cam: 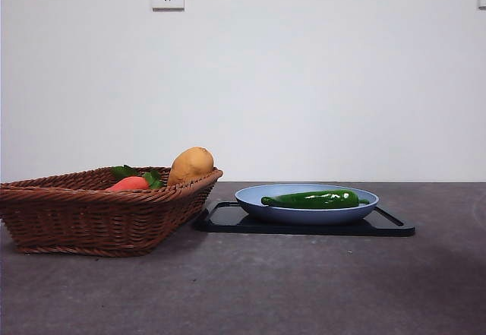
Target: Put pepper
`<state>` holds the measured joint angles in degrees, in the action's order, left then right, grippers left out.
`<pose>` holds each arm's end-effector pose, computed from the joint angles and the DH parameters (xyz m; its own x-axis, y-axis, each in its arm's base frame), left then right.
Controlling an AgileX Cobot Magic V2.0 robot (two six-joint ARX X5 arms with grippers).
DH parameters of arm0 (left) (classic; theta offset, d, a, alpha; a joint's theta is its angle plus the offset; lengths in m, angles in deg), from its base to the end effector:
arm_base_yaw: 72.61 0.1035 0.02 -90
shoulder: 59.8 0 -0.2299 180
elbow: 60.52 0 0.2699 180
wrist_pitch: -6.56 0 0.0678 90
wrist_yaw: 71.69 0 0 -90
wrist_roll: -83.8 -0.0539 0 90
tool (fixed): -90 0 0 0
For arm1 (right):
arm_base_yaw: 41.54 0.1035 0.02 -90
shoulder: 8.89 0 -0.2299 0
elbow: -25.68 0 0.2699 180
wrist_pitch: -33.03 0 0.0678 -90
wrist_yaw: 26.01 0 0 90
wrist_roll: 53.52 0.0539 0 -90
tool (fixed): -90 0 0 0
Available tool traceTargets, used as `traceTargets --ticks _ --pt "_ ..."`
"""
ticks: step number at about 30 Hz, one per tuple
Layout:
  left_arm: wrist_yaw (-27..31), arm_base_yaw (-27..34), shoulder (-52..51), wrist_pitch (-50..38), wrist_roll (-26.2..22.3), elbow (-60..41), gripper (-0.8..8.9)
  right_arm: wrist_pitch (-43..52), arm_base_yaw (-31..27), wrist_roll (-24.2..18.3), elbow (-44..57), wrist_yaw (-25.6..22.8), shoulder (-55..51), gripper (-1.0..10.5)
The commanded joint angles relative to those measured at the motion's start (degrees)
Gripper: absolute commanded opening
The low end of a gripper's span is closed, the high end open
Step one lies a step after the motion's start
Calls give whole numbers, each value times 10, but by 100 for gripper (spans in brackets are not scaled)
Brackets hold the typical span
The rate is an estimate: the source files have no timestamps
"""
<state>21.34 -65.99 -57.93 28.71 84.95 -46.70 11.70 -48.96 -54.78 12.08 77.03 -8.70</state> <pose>0.1725 0.0229 0.1453 0.9702 0.1658 -0.1768 -0.1703 0.9853 -0.0104 0.1719 -0.0101 0.1503 0.9860 0.0991 -0.1342 -0.0988 0.9951 0.0093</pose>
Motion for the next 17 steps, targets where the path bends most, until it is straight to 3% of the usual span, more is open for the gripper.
traceTargets --ticks 1,17 --pt "-1 2 0 -7 4 -6 8 -8 0 18 3 1 -2 11" --pt "-1 2 0 -7 4 -6 8 -6 0 29 3 1 8 11"
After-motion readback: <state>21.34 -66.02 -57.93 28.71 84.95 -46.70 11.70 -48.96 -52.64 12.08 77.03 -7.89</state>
